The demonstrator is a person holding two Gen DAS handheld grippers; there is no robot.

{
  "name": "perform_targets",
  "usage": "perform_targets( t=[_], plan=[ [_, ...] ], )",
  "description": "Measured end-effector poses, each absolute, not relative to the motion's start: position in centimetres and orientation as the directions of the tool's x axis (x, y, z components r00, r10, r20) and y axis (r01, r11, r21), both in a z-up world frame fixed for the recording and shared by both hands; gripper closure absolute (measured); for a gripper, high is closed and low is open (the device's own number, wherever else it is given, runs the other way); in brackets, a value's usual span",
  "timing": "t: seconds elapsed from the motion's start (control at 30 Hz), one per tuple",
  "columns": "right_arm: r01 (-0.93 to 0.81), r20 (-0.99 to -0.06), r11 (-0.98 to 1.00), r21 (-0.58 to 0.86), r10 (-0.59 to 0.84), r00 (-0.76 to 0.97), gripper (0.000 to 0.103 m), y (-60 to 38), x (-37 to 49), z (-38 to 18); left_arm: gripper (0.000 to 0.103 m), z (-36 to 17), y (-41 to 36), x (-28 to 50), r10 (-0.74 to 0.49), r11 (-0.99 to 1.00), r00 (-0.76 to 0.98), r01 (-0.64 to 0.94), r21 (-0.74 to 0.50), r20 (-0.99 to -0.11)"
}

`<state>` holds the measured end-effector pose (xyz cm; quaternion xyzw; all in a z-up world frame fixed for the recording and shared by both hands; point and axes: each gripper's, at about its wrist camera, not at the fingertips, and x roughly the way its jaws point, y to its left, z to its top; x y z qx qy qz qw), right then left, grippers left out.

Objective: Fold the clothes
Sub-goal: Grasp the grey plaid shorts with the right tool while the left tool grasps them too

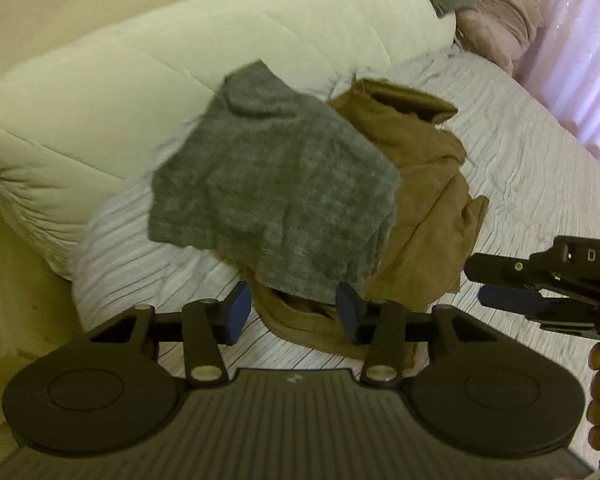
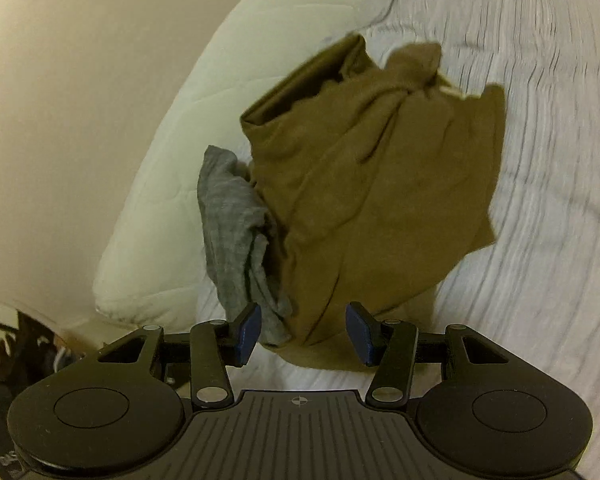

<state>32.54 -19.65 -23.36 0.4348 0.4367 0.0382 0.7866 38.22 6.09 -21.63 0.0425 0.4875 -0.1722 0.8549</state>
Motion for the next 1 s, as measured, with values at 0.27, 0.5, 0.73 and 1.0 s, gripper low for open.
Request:
perform_targets(
  t=[0.27, 0.5, 0.73, 1.0],
  plan=[
    [0.294, -0.587, 0.559, 0.775, 0.466, 0.662, 0.052, -19.0, 36.0, -26.3, 0.063, -24.9, 5.3, 41.2, -0.352, 0.890, 0.384, 0.419, -0.179, -0.853],
    [0.308, -0.577, 0.522, 0.795, 0.493, 0.651, 0.072, -18.8, 38.0, -28.4, 0.063, -25.9, 3.8, 42.7, -0.440, 0.837, 0.346, 0.493, -0.239, -0.829],
    [0.291, -0.512, 0.442, 0.849, 0.550, 0.660, 0.101, -18.7, 38.8, -29.5, 0.094, -23.9, 5.1, 43.6, -0.468, 0.837, 0.395, 0.484, -0.254, -0.790],
    [0.209, -0.458, 0.480, 0.852, 0.490, 0.741, 0.103, -18.3, 37.5, -25.5, 0.098, -19.5, 7.7, 44.3, -0.483, 0.853, 0.500, 0.452, -0.260, -0.719]
  ],
)
